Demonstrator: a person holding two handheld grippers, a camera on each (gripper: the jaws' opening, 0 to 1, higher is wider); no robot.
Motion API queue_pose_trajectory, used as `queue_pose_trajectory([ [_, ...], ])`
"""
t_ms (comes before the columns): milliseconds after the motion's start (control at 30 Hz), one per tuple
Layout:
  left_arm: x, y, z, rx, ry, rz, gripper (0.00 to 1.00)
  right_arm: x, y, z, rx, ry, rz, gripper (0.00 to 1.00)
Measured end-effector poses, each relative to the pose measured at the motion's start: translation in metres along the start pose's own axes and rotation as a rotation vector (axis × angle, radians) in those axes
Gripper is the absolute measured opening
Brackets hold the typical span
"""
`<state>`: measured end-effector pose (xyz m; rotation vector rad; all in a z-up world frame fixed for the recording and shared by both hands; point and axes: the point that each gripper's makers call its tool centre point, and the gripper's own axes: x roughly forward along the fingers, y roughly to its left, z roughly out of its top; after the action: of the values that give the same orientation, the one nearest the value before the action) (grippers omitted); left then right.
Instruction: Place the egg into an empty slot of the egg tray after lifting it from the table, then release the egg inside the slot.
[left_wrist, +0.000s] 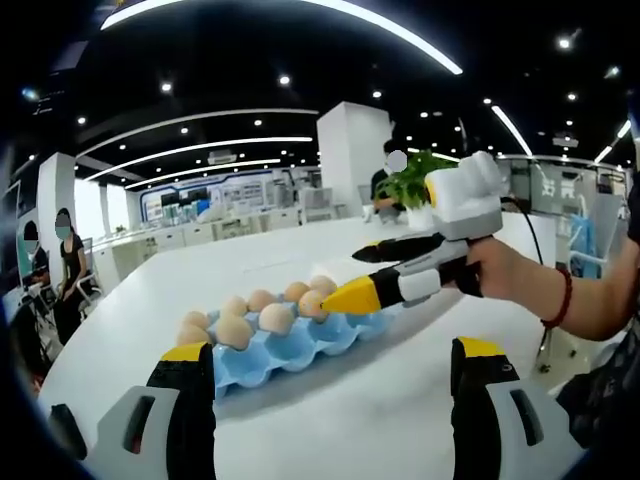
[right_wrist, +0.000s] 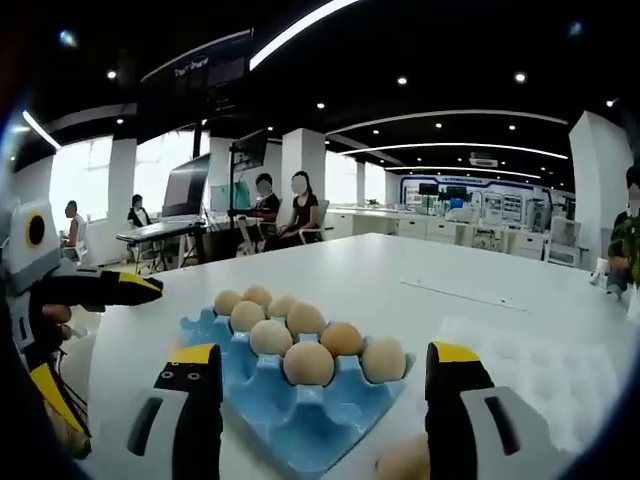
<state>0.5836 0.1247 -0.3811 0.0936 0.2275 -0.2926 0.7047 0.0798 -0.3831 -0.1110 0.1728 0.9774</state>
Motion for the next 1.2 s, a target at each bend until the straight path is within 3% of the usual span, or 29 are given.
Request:
queue_pose_trajectory([
  [733,0.002,0.008,0.002,0.005,0.000,0.019,1.00,-0.027,-0.058,-0.010,0.032,0.020,-0.133,0.86],
  [833,0.002,0.009,0.003,0.004,-0.001,0.022,1.00,-0.033,-0.071,-0.018,-0.029,0.057,-0.198,0.86],
  [1033,0.004,0.014,0.003,0.005,0.001,0.024,1.00,-0.044,-0.076,-0.020,0.026,0.037,-0.202,0.85],
  [1200,0.006,0.015,0.003,0.012,0.006,0.021,1.00,-0.051,-0.086,-0.021,0.024,0.041,-0.224,0.85],
])
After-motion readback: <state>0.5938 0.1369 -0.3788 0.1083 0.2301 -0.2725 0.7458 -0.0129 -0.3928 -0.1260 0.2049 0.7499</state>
